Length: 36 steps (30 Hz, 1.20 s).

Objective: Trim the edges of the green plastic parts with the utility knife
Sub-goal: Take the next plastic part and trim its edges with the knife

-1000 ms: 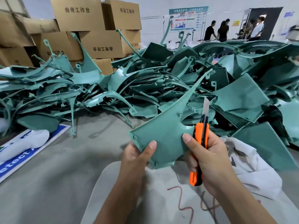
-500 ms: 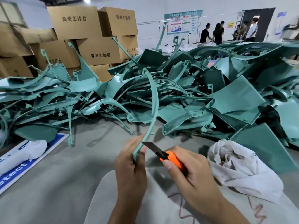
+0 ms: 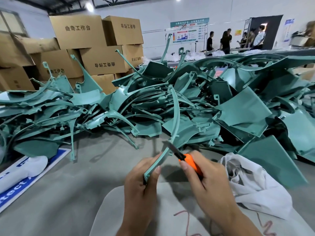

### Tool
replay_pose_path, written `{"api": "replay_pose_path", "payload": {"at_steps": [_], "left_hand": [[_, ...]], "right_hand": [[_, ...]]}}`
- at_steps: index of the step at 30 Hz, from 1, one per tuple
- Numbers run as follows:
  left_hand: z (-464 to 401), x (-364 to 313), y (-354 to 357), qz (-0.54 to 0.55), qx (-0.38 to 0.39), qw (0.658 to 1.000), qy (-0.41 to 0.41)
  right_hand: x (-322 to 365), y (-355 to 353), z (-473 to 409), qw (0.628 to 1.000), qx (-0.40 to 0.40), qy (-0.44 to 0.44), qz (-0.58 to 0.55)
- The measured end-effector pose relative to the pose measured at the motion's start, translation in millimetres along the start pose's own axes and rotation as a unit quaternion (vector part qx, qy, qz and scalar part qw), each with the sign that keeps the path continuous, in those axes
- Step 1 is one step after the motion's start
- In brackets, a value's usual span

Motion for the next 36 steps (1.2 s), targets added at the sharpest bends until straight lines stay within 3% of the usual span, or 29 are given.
{"api": "replay_pose_path", "payload": {"at_steps": [11,16,19,26,36], "left_hand": [[-1,6,2,0.055,0.084,0.995,-0.007],[1,33,-2,0.163,0.107,0.975,-0.104],[2,36,-4,0.171,0.119,0.971,-0.113],[0,47,-18,0.211,0.013,0.961,-0.18],[-7,57,-44,0.223,-0.029,0.953,-0.202]], "right_hand": [[7,-14,-5,0.994,-0.048,-0.028,0.089],[2,-18,-7,0.993,-0.066,-0.016,0.097],[-7,-34,-11,0.988,-0.108,0.0,0.107],[-15,-54,-12,0.984,-0.149,0.012,0.101],[-25,-72,-9,0.975,-0.2,0.064,0.074]]}}
Point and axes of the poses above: each hand's wrist, its own z-axis away from the middle knuckle, its own y-axis out of the palm, x = y × z, the point moved 8 cm from there along -z, towards the middle knuckle, and after that the axes turned 15 degrees about -z, right-handed, at the moved point
